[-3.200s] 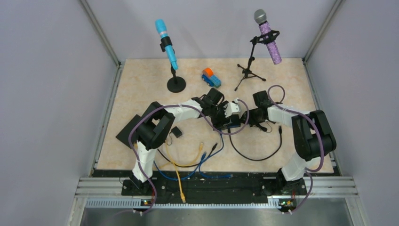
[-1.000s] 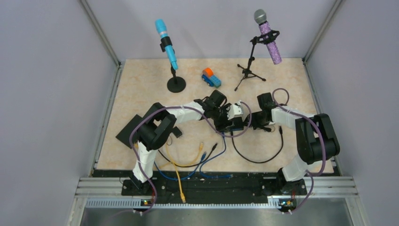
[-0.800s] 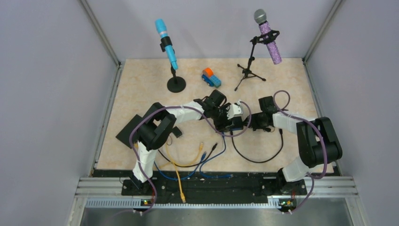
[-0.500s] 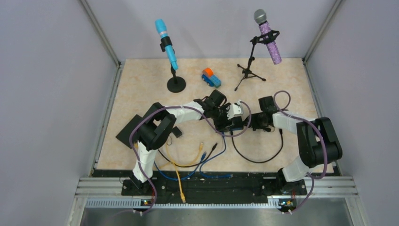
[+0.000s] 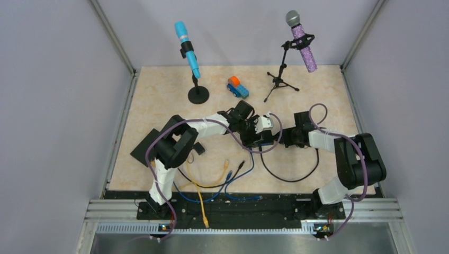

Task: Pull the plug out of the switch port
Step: Pull the power from the switch port.

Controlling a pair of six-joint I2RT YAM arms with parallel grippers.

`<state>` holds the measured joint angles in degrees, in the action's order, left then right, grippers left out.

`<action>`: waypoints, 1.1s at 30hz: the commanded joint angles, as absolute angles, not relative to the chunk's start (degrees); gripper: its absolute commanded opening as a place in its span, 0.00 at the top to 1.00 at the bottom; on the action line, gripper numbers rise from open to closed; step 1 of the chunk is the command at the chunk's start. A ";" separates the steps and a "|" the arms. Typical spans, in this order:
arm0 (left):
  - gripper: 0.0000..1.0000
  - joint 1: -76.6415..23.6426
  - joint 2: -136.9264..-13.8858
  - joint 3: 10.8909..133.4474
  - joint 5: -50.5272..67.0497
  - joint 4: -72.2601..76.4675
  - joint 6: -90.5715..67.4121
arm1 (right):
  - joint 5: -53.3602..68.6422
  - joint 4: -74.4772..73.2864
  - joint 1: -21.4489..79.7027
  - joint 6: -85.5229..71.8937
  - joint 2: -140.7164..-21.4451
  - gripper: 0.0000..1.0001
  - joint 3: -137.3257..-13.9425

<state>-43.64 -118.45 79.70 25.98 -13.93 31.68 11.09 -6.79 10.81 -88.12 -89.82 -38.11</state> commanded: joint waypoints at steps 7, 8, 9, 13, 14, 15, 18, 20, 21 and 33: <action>0.50 -42.80 -120.15 78.05 24.83 -19.80 31.07 | 1.56 -23.56 8.77 -86.07 -89.63 1.00 -44.39; 0.50 -42.80 -120.01 77.97 24.60 -19.82 31.15 | 2.40 -23.20 8.63 -85.01 -90.51 1.00 -44.46; 0.50 -42.80 -119.98 77.86 24.42 -19.78 31.17 | 2.79 -22.80 8.56 -84.14 -91.05 1.00 -44.59; 0.50 -42.60 -119.93 77.94 24.22 -19.95 31.24 | 3.45 -25.85 8.54 -81.64 -92.75 1.00 -46.71; 0.50 -42.50 -119.89 77.95 24.23 -20.03 31.25 | 3.21 -27.71 8.55 -81.68 -92.92 1.00 -47.19; 0.50 -42.46 -119.94 77.98 24.25 -20.16 31.31 | 3.06 -28.52 8.54 -82.13 -92.66 1.00 -47.16; 0.50 -42.32 -120.14 78.23 24.25 -20.39 31.46 | 5.37 -23.09 8.44 -84.94 -90.80 1.00 -43.39; 0.50 -42.28 -120.21 78.31 24.09 -20.59 31.44 | 7.22 -15.88 8.51 -87.66 -88.92 1.00 -39.74; 0.50 -42.21 -120.18 78.30 24.02 -20.57 31.43 | 7.75 -14.33 8.50 -89.66 -88.17 1.00 -38.40; 0.51 -41.84 -120.05 77.87 24.24 -20.40 31.50 | 2.76 -6.72 8.46 -94.31 -82.80 1.00 -34.93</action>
<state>-43.51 -118.67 79.59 27.79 -13.74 31.79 6.92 -8.32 9.21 -93.10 -84.97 -34.74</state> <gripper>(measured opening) 0.719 0.059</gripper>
